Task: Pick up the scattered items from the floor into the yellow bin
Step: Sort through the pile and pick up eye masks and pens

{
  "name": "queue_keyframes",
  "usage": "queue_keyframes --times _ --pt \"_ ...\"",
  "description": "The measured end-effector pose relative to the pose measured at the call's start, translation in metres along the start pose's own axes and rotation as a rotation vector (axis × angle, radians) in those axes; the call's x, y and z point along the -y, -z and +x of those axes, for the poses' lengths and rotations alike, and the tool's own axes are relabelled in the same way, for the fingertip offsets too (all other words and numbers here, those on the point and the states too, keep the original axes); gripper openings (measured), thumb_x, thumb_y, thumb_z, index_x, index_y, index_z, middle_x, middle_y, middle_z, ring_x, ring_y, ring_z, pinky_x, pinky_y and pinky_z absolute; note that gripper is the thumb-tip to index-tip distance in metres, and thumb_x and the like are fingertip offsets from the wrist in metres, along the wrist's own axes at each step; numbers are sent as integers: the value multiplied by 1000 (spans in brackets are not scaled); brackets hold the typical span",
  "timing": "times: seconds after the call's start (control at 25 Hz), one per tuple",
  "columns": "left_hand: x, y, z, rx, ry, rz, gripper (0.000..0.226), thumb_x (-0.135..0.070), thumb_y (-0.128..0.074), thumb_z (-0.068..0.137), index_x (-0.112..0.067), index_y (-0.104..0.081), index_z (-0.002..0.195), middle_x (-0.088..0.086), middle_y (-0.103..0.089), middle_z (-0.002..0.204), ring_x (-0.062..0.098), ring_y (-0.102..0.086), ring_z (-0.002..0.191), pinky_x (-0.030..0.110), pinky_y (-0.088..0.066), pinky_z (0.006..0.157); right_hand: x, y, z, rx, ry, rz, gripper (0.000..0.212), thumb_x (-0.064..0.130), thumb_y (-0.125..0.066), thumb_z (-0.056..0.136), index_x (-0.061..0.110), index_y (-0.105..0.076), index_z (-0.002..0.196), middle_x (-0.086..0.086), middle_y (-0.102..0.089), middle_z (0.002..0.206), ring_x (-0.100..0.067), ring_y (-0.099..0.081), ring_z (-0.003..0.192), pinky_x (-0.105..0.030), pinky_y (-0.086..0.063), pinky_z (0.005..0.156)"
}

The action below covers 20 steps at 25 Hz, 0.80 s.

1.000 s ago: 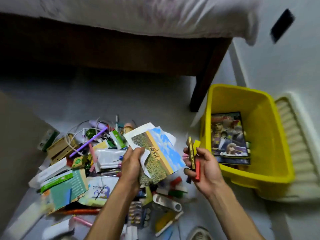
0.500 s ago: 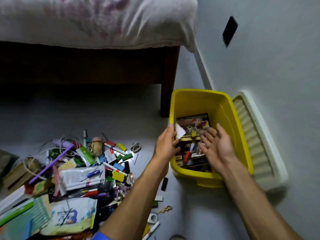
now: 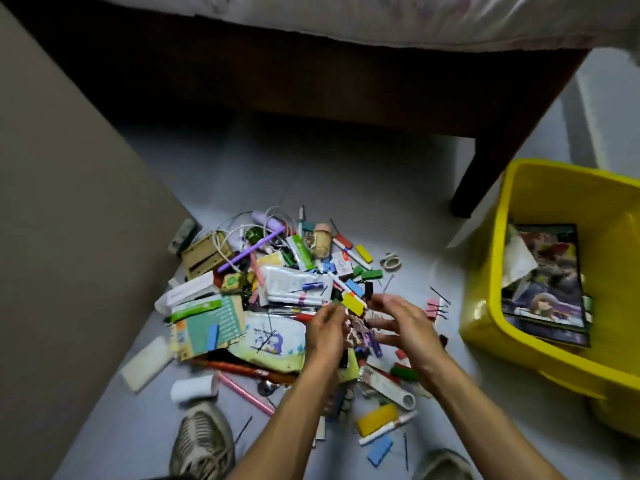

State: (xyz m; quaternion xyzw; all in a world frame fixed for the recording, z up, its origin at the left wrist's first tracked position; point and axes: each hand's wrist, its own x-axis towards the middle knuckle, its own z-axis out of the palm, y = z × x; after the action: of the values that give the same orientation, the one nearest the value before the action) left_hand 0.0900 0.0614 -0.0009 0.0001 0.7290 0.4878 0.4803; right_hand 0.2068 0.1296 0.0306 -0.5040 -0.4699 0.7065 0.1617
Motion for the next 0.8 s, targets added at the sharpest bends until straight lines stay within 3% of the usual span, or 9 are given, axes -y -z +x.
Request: queue_keyframes --times 0.12,0.2,0.28,0.36,0.48,0.68,0.8 --pt "17 55 21 -308 62 132 9 -21 -62 87 -21 -65 96 7 -70 100 26 -64 85 37 -53 80 -17 -32 38 94 2 -349 11 30 -61 94 31 -66 104 -1 -68 120 -16 -68 95 -35 -56 78" --pt "30 94 35 -546 153 91 16 -21 -66 82 -15 -59 96 10 -68 100 29 -60 83 34 -46 75 -24 -58 73 105 112 -652 35 31 -65 88 30 -59 122 2 -61 131 -14 -63 105 -35 -52 88" --pt "47 124 49 -641 200 -32 31 -19 -70 79 -9 -55 105 15 -67 106 31 -62 89 36 -49 80 -25 -86 106 118 238 -903 61 33 -67 85 24 -45 141 -2 -48 146 -22 -49 127 -34 -42 103" --pt "61 137 62 -573 232 -164 44 -17 -73 78 -7 -56 117 16 -67 112 33 -65 98 45 -53 91 -26 -107 135 188 252 -1015 76 39 -71 79 21 -37 144 -5 -45 147 -27 -44 132 -39 -40 108" --pt "70 135 76 -477 247 -291 50 -20 -77 79 -11 -54 123 11 -68 118 31 -66 105 52 -52 95 -38 -115 154 292 149 -1166 89 57 -76 68 24 -38 141 -3 -54 138 -26 -51 122 -42 -45 101" --pt "77 120 82 -387 251 -265 72 -32 -77 81 -23 -38 140 6 -55 139 33 -58 120 55 -48 101 -63 -112 139 347 54 -967 94 72 -77 52 30 -43 128 5 -61 131 -14 -61 108 -35 -51 92" --pt "76 108 78 -293 261 -320 64 -32 -72 86 -29 -39 141 3 -58 136 28 -62 115 49 -53 95 -59 -108 131 351 29 -990 102 74 -77 47 28 -46 133 3 -59 134 -16 -60 111 -33 -49 90"
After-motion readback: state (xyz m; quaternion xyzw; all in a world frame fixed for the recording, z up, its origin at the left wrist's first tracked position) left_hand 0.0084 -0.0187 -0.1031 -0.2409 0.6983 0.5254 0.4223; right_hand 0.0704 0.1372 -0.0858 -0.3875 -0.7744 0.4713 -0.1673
